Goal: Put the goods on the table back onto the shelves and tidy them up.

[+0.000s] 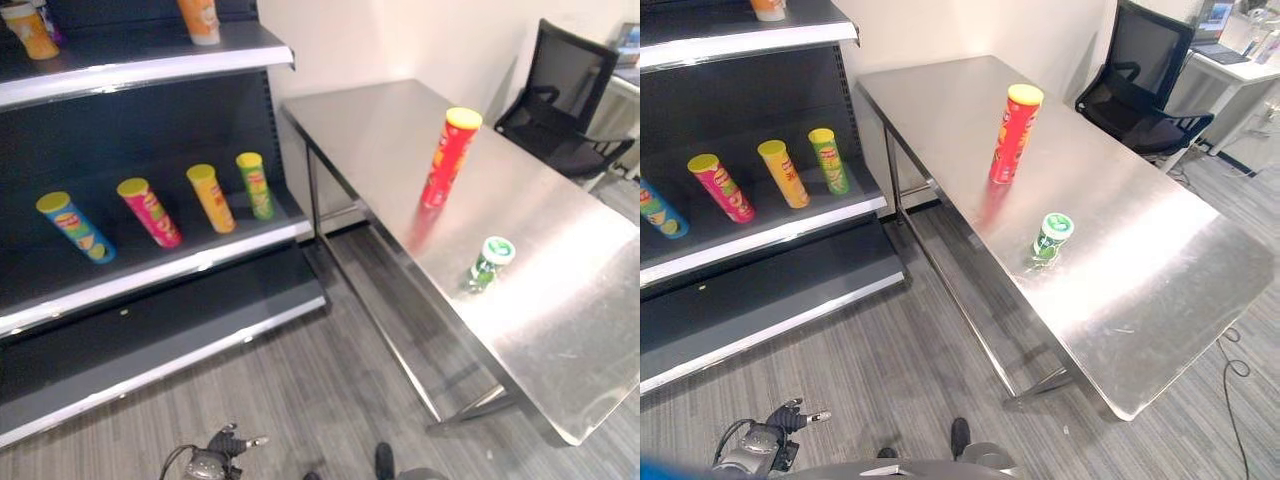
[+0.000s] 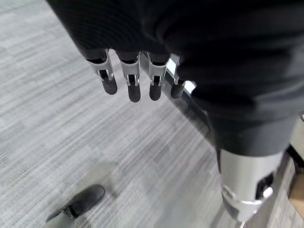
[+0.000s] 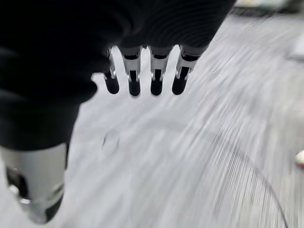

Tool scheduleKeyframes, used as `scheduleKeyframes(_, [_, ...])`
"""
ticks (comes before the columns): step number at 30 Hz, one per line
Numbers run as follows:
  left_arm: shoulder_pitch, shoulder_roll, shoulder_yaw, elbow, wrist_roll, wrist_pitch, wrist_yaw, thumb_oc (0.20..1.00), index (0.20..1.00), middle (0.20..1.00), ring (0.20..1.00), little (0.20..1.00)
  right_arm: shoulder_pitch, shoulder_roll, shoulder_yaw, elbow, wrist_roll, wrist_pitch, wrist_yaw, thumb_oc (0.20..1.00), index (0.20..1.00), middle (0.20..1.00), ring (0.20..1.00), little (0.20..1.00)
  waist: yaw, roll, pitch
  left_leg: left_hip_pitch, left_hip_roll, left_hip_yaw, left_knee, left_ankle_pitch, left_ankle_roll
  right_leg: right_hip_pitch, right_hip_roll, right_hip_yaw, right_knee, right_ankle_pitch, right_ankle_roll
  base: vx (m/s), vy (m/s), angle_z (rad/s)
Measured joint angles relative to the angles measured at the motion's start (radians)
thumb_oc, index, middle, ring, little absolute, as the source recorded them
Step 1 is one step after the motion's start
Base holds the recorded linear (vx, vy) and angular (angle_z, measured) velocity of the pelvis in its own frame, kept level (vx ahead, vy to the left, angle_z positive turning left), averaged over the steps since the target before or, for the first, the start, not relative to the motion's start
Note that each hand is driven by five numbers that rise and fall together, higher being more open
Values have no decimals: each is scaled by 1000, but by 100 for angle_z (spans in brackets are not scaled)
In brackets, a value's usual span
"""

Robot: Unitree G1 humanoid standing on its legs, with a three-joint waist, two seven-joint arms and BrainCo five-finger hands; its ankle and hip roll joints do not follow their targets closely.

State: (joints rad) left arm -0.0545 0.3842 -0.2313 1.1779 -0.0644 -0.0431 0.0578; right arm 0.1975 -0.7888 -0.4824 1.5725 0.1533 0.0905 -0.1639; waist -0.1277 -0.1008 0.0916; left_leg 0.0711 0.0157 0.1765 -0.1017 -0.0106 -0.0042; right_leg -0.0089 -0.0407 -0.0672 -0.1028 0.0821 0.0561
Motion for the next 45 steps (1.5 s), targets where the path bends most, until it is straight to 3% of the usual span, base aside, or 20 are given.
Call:
scheduleKeyframes(1, [6, -1, 2, 4, 0, 1, 1, 1000, 1000, 1000, 1000, 1000, 6, -85, -111, -46, 36, 11, -12, 1000, 1000, 1000, 1000, 1000, -12, -8, -7, -3, 0, 1, 0, 4, 6, -4, 0, -1, 0, 1, 0, 25, -5, 4])
scheduleKeyframes(2, [12, -3, 6, 5, 0, 1, 2, 1000, 1000, 1000, 1000, 1000, 31, -103, -156, -139, 56, 14, -38, 1000, 1000, 1000, 1000, 1000, -20, -11, -10, -3, 0, 1, 0, 4, 6, -3, 0, -1, 0, 0, 1, 0, 0, 0])
scheduleKeyframes(5, [69, -29, 49, -24, 0, 2, 6, 1000, 1000, 1000, 1000, 1000, 168, -70, -251, -729, 46, -5, -116, 1000, 1000, 1000, 1000, 1000, -57, 3, -14, 7, -1, 5, 0, 8, 1, -1, 1, 5, 0, 1, 1, 7, -8, -8])
scheduleKeyframes(6, [94, -50, 63, -33, 1, 2, 8, 1000, 1000, 1000, 1000, 1000, 186, -97, -242, -959, -9, -69, -180, 1000, 1000, 1000, 1000, 1000, -68, 22, -18, 14, -1, 13, 0, 6, 3, 7, 1, 15, -1, 6, -5, -1, -31, -11])
scheduleKeyframes(7, [95, -59, 70, -37, 2, 0, 9, 1000, 1000, 1000, 1000, 1000, 122, -132, -212, -1006, -41, -76, -228, 1000, 1000, 1000, 1000, 1000, -51, 25, -28, 20, 1, 15, 0, 0, 0, 14, 4, 15, -1, 0, 3, -2, -60, -7])
scheduleKeyframes(9, [96, -71, 83, -39, 2, 0, 11, 1000, 1000, 1000, 1000, 1000, 84, -141, -184, -1127, -79, -84, -235, 1000, 1000, 1000, 1000, 1000, -41, 39, -35, 19, 2, 17, 0, -4, 0, 13, 4, 16, -1, 0, 4, -14, -72, -1])
scheduleKeyframes(12, [129, -76, 90, -76, 1, 1, 11, 1000, 1000, 1000, 1000, 1000, 35, -200, -29, -1314, -138, -126, -194, 1000, 1000, 1000, 1000, 1000, -23, 60, -44, 22, 3, 18, 0, -1, 3, 16, 5, 16, -1, 2, 3, -2, -67, 0])
scheduleKeyframes(17, [150, -77, 90, -122, 1, -3, -1, 1000, 1000, 1000, 1000, 1000, -7, -262, 81, -1372, -195, -187, -64, 1000, 1000, 1000, 1000, 1000, 33, 67, -41, 22, 7, -1, 0, 7, 6, 33, 3, -20, -1, -4, 5, -1, -59, 24])
scheduleKeyframes(20, [170, -76, 91, -105, 0, -2, -21, 1000, 1000, 1000, 1000, 1000, -101, -247, 297, -1348, -192, -196, 40, 1000, 1000, 1000, 1000, 1000, 58, 55, -24, 21, 6, -33, 0, 10, 7, 48, -2, -57, -2, -9, 3, -4, -50, 32])
scheduleKeyframes(22, [175, -77, 89, -102, 0, -1, -24, 1000, 1000, 1000, 1000, 1000, -129, -247, 351, -1307, -193, -203, 66, 1000, 1000, 1000, 1000, 1000, 78, 57, -14, 21, 1, -50, 1, 20, 5, 49, -7, -72, -2, -13, 4, -8, -98, 35])
scheduleKeyframes(27, [164, -78, 96, -102, -8, -4, -22, 1000, 1000, 1000, 1000, 1000, -159, -249, 384, -1291, -193, -203, 119, 1000, 1000, 1000, 1000, 1000, 81, 66, 15, 16, -2, -102, 0, 24, 6, 74, -14, -123, -2, -18, 4, 0, -77, 30])
scheduleKeyframes(30, [173, -88, 149, -92, -36, -3, -18, 1000, 1000, 1000, 1000, 1000, -161, -246, 392, -1291, -194, -203, 131, 1000, 1000, 1000, 1000, 1000, 83, 64, 18, 20, -2, -108, 1, 25, 5, 81, -14, -135, -2, -22, 1, 4, -46, 10])
scheduleKeyframes(45, [167, -88, 137, -81, -49, -6, -15, 1000, 1000, 1000, 1000, 1000, -247, -245, 549, -1237, -223, -201, 155, 1000, 1000, 1000, 1000, 1000, 103, 72, 34, 21, -1, -145, 1, 28, 2, 100, -14, -173, -2, -35, 1, 1, -52, 8])
